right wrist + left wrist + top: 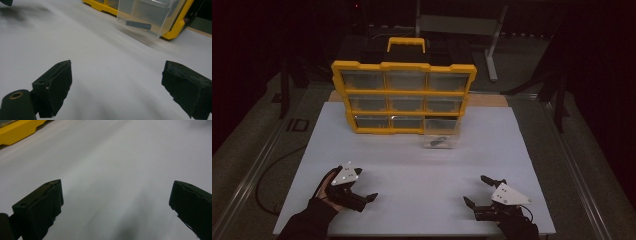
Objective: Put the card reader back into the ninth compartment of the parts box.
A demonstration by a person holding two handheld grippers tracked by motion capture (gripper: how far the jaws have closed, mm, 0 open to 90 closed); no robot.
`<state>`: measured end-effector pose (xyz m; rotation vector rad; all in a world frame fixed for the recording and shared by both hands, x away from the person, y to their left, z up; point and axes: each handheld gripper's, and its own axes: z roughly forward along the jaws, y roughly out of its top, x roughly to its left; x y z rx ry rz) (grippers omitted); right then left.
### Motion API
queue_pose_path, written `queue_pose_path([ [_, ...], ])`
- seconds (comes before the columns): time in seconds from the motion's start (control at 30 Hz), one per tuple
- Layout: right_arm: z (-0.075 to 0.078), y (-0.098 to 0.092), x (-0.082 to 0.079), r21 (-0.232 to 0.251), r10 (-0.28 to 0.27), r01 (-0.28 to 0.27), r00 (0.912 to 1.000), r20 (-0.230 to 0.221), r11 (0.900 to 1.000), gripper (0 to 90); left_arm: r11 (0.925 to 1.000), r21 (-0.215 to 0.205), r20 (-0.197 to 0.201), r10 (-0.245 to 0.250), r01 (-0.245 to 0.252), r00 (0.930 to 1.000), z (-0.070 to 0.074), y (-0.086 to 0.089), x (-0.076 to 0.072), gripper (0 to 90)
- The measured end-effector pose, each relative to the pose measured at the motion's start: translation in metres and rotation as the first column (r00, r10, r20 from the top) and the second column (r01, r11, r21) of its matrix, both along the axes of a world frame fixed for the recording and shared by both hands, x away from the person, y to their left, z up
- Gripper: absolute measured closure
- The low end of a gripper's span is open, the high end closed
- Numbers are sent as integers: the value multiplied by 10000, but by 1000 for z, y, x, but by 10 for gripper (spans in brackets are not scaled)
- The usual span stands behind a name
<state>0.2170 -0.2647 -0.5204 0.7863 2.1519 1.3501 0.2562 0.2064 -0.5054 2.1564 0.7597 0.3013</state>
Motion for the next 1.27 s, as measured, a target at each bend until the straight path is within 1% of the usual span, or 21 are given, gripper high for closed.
queue_pose_path([
  [0.17,0,0,0,17,-10,10,10000,-1,10000,96,9995,-209,211,249,-244,9995,-5,10,-5,4],
  [0.2,0,0,0,10,-10,10,10000,-9,10000,96,9992,-282,195,292,-287,9994,-5,12,-7,4],
  [0.3,0,0,0,-49,9,-9,10000,29,10000,96,9990,-264,187,372,-367,9991,-7,16,-10,4],
  [0.4,0,0,0,-33,5,-5,10000,15,10000,96,9983,-299,36,507,-506,9987,-11,21,-15,4],
  [0.5,0,0,0,-45,24,-23,10000,36,10000,96,9977,-179,51,653,-652,9979,-12,25,-19,4],
  [0.63,0,0,0,44,49,-50,9999,106,10000,96,9959,-431,49,798,-796,9968,-11,30,-23,5],
  [0.77,0,0,0,6,45,-45,10000,69,10000,96,9947,-524,57,884,-880,9961,-12,30,-22,5],
  [0.87,0,0,0,4,63,-63,9999,117,10000,96,9964,-352,106,769,-765,9970,-13,27,-22,4],
  [1.03,0,0,0,-7,51,-51,10000,68,10000,96,9967,-453,93,679,-674,9976,-13,27,-22,4],
  [1.1,0,0,0,1,47,-47,10000,83,10000,96,9960,-503,98,745,-739,9972,-13,27,-22,5],
  [1.13,0,0,0,-16,47,-47,10000,87,10000,96,9961,-455,104,763,-758,9970,-13,27,-22,5],
  [1.27,0,0,1,-28,41,-41,9999,92,10000,96,9960,-491,168,758,-749,9970,-12,27,-22,5],
])
